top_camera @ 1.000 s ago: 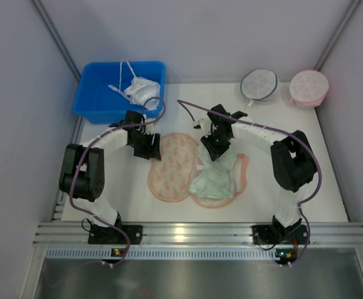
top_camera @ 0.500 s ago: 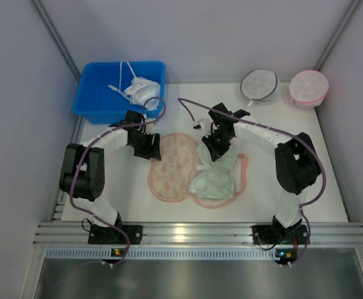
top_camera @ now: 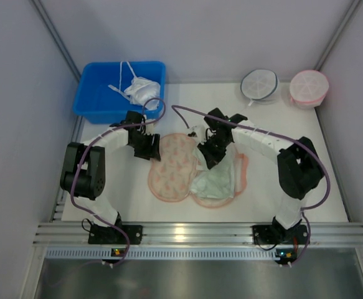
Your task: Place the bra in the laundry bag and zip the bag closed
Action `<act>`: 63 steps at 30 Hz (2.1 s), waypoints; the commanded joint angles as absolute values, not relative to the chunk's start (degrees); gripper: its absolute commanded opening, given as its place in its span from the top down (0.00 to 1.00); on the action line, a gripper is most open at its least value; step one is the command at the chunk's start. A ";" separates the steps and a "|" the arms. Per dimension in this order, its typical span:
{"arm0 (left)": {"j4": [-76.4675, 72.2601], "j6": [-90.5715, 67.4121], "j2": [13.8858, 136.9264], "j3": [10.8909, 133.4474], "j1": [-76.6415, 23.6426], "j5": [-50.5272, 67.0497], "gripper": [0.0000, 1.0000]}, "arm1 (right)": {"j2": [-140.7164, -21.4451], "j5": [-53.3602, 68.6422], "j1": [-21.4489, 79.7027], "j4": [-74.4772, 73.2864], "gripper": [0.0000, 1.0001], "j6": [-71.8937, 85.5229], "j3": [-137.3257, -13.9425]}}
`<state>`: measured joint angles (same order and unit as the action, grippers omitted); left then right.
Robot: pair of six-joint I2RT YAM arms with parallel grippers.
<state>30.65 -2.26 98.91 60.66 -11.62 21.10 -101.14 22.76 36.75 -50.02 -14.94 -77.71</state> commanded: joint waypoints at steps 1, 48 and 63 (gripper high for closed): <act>30.50 -2.99 98.09 61.70 -11.60 20.13 0.39 | -105.99 24.26 37.97 -47.82 1.00 -15.56 -76.82; 29.97 -8.95 89.37 79.62 -20.82 42.62 1.00 | -92.55 31.29 2.55 -56.95 0.50 -21.26 -69.54; 7.40 -27.86 113.10 83.85 -43.67 40.61 1.00 | -91.41 31.82 -6.76 -59.59 0.67 -25.48 -61.61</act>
<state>16.75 -23.73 112.66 84.44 -41.54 40.99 -94.76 29.87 -4.69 -57.67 -22.94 -61.80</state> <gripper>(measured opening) 0.012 0.326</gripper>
